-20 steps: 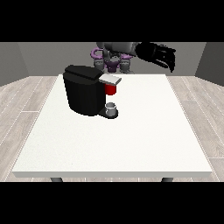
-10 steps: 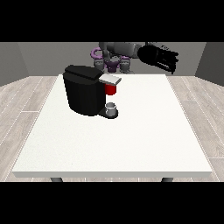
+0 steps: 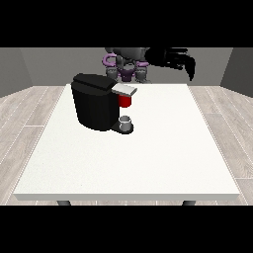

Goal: Insert the coffee pod into the coffee machine and close the lid

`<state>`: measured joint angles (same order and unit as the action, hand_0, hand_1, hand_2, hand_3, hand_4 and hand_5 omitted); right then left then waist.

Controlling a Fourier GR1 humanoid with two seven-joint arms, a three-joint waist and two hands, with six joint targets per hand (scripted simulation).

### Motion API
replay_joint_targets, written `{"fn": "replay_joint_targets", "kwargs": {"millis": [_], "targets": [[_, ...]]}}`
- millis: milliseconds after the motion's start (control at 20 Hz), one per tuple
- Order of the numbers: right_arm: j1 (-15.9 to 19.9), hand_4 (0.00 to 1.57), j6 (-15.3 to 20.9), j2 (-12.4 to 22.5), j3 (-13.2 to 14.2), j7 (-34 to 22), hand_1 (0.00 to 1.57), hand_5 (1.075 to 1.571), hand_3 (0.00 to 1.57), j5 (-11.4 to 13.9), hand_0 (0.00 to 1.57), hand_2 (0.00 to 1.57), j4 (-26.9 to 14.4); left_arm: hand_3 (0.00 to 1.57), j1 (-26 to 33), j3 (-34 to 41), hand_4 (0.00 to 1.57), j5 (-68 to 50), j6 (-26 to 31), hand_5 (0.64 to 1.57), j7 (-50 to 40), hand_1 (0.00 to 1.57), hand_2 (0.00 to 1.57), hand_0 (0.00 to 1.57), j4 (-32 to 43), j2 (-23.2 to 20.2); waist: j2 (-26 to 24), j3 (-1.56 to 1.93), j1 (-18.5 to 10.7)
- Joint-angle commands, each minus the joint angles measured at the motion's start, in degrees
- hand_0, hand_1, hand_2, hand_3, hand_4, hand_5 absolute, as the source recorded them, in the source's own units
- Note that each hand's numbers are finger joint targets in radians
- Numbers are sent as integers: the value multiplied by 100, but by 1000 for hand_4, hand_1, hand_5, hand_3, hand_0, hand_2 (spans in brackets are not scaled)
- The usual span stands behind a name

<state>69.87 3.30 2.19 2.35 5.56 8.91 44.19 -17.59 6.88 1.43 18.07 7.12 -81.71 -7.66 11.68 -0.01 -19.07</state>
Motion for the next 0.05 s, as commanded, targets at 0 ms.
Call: {"fn": "replay_joint_targets", "kwargs": {"millis": [0], "targets": [[-832, 259, -164, -208, -635, 444, 0, 1571, 0, -465, 0, 0, 301, 0, 0, 52, 266, 148, -247, 1571, 75, 0, 0, 0, 387, 88, -375, 1, 372]]}}
